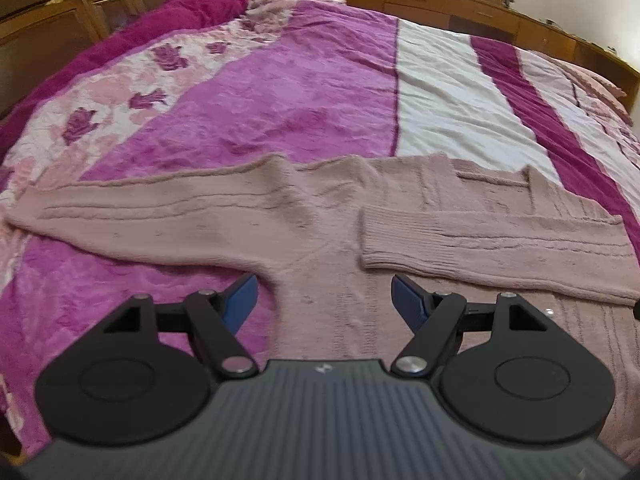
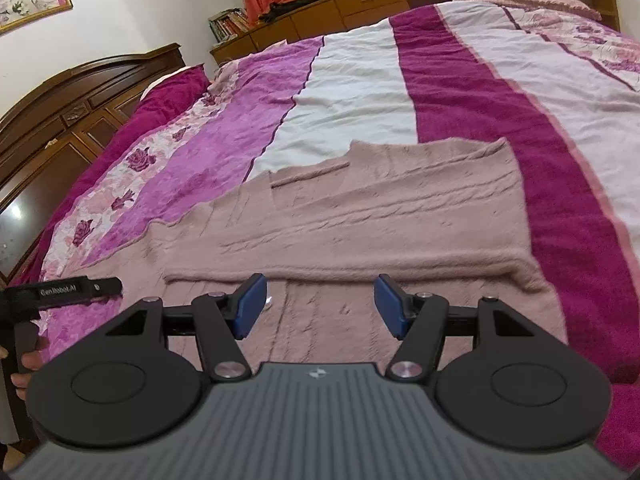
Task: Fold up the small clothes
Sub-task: 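Release the sleeves and withdraw both tools above the cardigan, then move the left tool to the cardigan's outer sleeve and grasp its cuff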
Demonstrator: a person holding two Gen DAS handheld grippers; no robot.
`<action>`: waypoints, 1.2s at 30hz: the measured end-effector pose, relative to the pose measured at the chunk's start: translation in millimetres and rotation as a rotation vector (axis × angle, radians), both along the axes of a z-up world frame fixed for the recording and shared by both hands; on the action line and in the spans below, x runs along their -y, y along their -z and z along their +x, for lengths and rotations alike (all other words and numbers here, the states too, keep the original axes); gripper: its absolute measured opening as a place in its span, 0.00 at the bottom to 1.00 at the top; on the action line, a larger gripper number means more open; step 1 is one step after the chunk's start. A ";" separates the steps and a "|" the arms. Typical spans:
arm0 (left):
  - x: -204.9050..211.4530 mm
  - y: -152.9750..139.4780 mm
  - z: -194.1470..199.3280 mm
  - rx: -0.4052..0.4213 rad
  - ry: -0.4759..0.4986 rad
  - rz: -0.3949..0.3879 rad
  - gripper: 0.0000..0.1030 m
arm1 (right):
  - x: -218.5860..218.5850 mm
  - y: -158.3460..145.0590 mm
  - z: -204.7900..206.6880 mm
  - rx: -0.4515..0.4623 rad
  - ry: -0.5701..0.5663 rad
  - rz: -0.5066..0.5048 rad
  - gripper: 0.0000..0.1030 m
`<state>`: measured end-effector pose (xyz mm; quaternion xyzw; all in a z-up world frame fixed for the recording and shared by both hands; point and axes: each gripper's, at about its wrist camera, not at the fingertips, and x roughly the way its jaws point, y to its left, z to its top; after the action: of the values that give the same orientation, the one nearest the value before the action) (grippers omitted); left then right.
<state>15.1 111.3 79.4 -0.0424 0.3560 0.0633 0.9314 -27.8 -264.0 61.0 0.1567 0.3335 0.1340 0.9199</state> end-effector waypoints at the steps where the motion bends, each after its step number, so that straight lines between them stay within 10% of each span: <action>1: -4.9 -0.9 -1.8 0.000 -0.017 0.000 0.73 | -2.2 1.4 -0.8 -0.003 -0.003 -0.001 0.65; 36: -141.5 36.9 38.6 -0.049 -0.427 -0.062 0.73 | -30.6 44.6 4.1 -0.091 0.062 -0.070 0.65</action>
<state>53.7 252.9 42.5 -0.1442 0.3630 0.2492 0.8862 -23.7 -233.4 16.4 0.1408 0.3742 0.0863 0.9125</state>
